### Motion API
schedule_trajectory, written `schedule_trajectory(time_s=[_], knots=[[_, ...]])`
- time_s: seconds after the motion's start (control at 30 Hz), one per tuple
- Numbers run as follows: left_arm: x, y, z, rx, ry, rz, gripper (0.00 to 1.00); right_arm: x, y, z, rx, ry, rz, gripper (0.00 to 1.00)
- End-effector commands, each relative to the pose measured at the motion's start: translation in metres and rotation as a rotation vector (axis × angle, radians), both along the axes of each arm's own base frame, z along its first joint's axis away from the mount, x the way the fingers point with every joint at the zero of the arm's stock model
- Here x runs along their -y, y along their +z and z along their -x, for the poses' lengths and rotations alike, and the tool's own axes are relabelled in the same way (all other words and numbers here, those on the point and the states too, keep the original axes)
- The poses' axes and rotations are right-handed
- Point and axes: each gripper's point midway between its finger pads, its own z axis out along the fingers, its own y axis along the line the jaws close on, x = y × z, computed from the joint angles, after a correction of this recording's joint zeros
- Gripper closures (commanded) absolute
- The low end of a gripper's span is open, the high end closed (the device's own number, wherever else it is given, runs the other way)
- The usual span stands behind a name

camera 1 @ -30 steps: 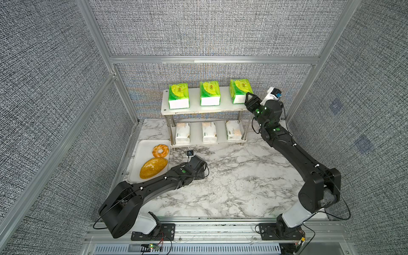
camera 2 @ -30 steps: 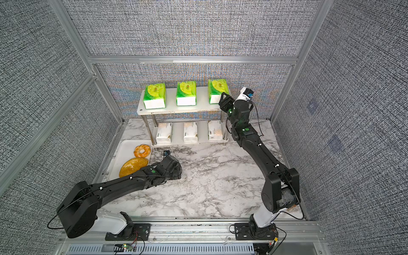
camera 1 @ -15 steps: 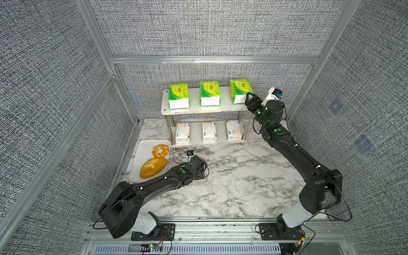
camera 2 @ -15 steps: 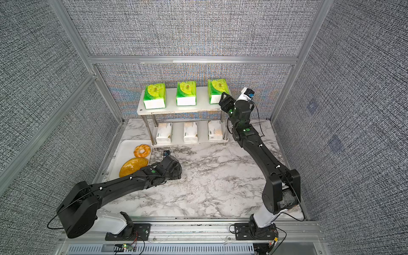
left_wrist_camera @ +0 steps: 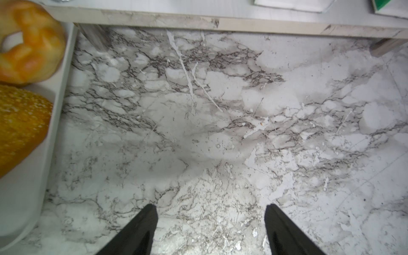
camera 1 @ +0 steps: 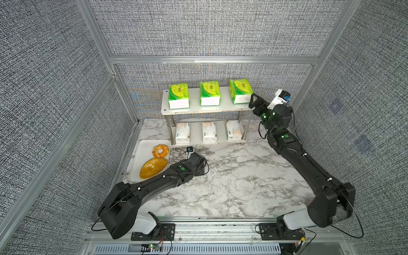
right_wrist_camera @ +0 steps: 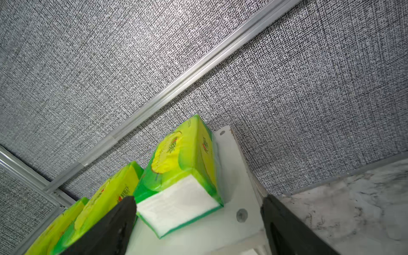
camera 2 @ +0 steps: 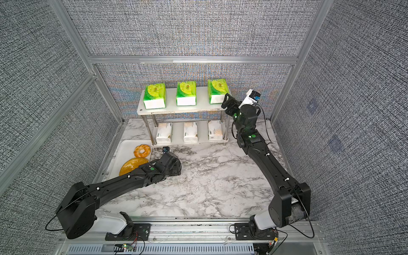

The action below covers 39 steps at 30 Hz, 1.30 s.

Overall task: Place the tissue boxes on the shelf by color
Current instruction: Place a box of tissues on the shelf, then reset both arms

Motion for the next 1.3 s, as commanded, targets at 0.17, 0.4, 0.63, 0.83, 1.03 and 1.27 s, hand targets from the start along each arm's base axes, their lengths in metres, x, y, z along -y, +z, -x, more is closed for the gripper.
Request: schedule_trajectory(time_s=[0.17, 0.4, 0.63, 0.83, 1.03, 1.27], knots=[[-0.041, 0.035, -0.032, 0.093, 0.085, -0.058, 0.17, -0.008, -0.093, 0.031, -0.198, 0.113, 0.368, 0.01], [-0.101, 0.051, -0.052, 0.155, 0.218, -0.233, 0.01, 0.032, -0.205, 0.061, -0.342, 0.016, 0.600, 0.01], [-0.158, 0.041, -0.066, 0.176, 0.355, -0.360, 0.01, 0.081, -0.265, 0.082, -0.358, -0.082, 0.616, 0.01], [-0.188, 0.039, -0.074, 0.311, 0.375, -0.275, 0.01, 0.104, -0.285, 0.088, -0.342, -0.172, 0.643, 0.01], [-0.202, 0.050, -0.097, 0.418, 0.321, -0.371, 0.02, 0.107, -0.279, 0.095, -0.235, -0.155, 0.622, 0.01], [-0.213, 0.008, -0.112, 0.409, 0.262, -0.437, 0.06, 0.120, -0.277, 0.104, -0.161, -0.152, 0.571, 0.01]])
